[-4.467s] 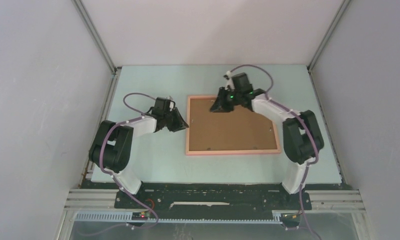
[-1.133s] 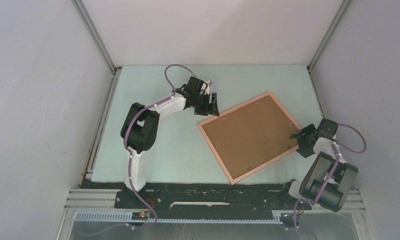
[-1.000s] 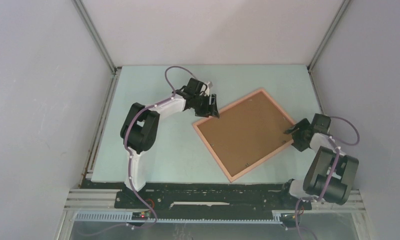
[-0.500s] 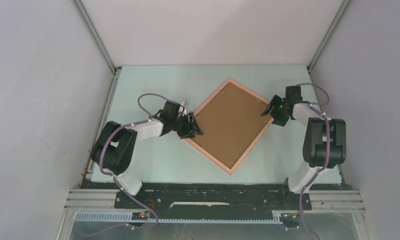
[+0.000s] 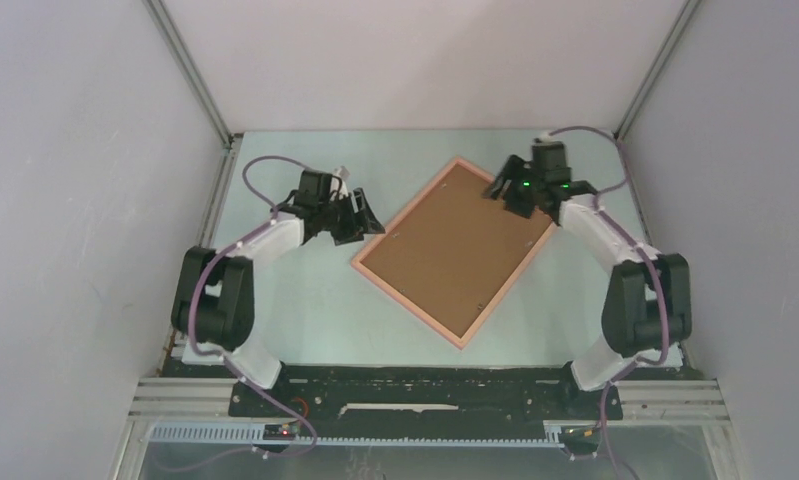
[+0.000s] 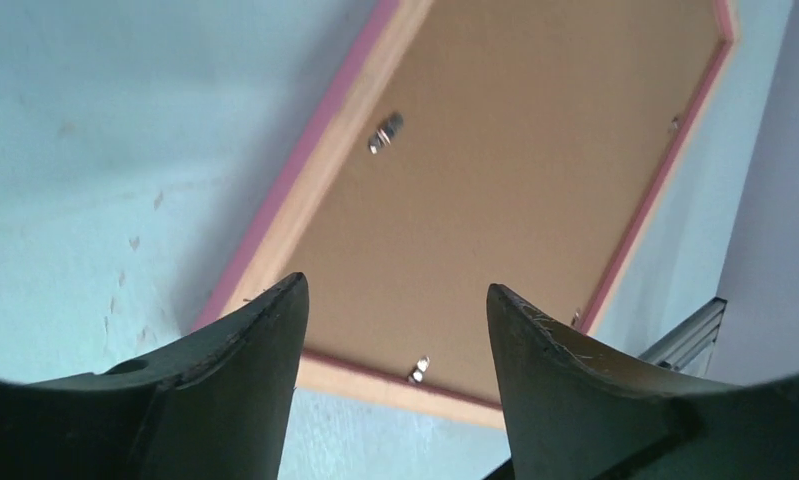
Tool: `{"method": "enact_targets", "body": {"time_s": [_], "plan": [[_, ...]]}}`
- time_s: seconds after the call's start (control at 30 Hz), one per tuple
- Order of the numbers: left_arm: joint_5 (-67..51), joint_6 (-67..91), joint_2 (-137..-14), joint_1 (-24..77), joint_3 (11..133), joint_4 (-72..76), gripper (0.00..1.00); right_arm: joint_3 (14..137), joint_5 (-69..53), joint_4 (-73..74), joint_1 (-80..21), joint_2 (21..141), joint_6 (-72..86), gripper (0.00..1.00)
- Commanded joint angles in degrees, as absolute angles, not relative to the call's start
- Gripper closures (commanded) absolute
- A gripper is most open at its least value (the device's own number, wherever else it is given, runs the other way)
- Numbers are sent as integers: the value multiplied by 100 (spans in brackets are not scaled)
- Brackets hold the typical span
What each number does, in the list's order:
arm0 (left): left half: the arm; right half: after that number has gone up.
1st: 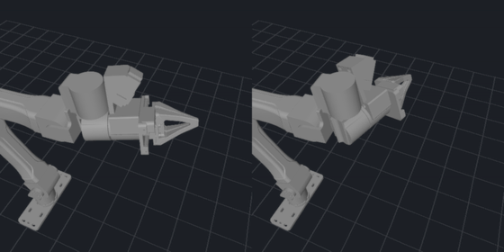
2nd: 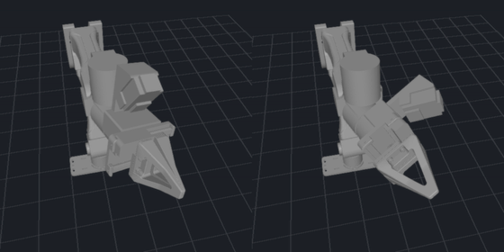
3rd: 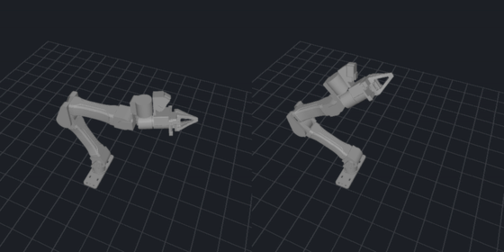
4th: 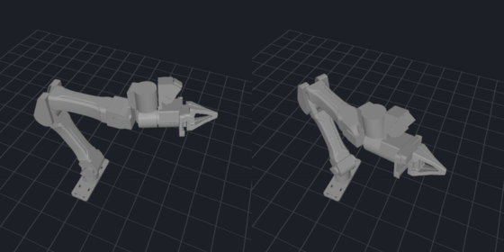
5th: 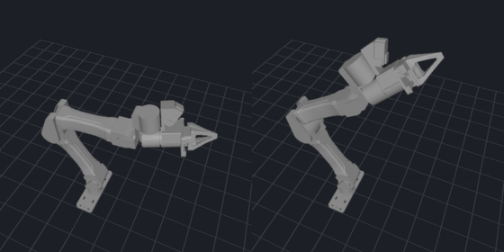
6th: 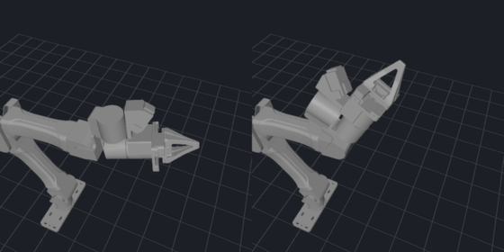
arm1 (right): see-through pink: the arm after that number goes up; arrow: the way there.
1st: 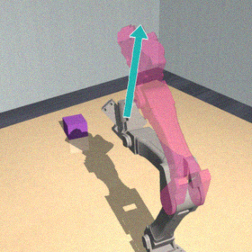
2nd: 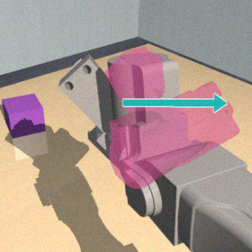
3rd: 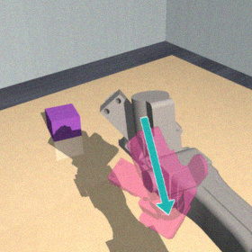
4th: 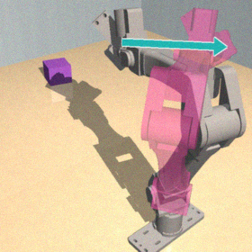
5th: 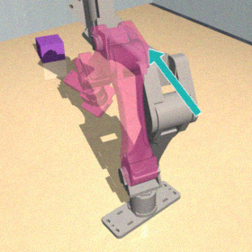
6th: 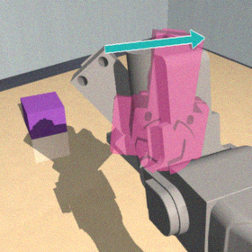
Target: Put the photo into the frame
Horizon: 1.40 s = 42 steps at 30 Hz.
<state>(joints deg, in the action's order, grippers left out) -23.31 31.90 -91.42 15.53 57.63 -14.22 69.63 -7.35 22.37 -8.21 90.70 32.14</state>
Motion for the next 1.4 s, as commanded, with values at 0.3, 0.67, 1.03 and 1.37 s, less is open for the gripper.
{"method": "enact_targets", "body": {"time_s": [0.3, 0.67, 1.03, 1.37], "plan": [[-2081, 2557, -10645, 1533, 6749, -1845, 46, 7507, -2545, -713, -2697, 11547, 6025, 60], [-2031, 2510, -10714, 1531, 6732, -1971, 65, 7783, -2367, -763, -2918, 12485, 6227, 82], [-2259, 2606, -10736, 1538, 6779, -1910, 67, 8304, -2300, -791, -3131, 13097, 6607, 88], [-2397, 2690, -10730, 1573, 6698, -1833, 69, 8619, -2378, -758, -3168, 13019, 6370, 89]]}}
